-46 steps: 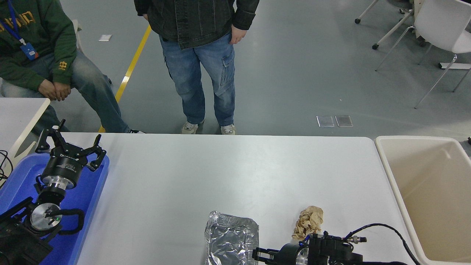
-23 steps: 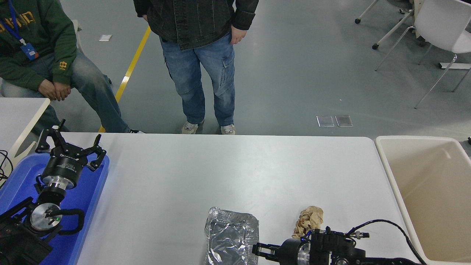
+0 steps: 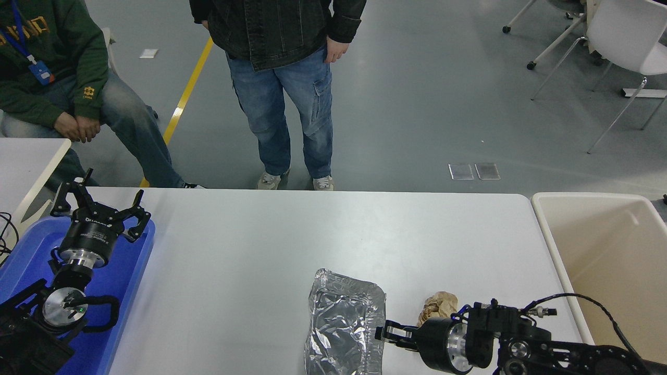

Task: Clean the table surface

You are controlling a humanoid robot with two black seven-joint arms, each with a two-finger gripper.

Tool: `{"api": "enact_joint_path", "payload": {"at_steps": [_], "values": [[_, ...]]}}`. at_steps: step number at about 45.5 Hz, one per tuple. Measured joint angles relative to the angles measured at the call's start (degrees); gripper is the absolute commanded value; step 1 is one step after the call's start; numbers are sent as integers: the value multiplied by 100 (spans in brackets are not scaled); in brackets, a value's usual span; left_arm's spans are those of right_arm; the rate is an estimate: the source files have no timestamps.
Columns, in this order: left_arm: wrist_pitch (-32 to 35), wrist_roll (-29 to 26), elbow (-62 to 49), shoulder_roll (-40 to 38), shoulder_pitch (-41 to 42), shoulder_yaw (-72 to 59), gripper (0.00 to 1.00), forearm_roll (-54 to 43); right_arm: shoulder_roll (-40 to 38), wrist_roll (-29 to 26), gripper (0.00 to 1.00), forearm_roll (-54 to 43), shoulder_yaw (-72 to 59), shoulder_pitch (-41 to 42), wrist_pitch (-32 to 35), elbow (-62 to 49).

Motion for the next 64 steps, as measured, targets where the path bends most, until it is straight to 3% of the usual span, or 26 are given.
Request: {"api": "enact_joint_path", "payload": {"at_steps": [23, 64], "values": [[0, 0, -1, 0, 3, 0, 100, 0, -1329, -5, 0, 646, 1044, 7, 542, 452], [0, 1, 0, 0, 7, 0, 100, 0, -2987, 223, 0, 1601, 2438, -96, 1297, 422]]}}
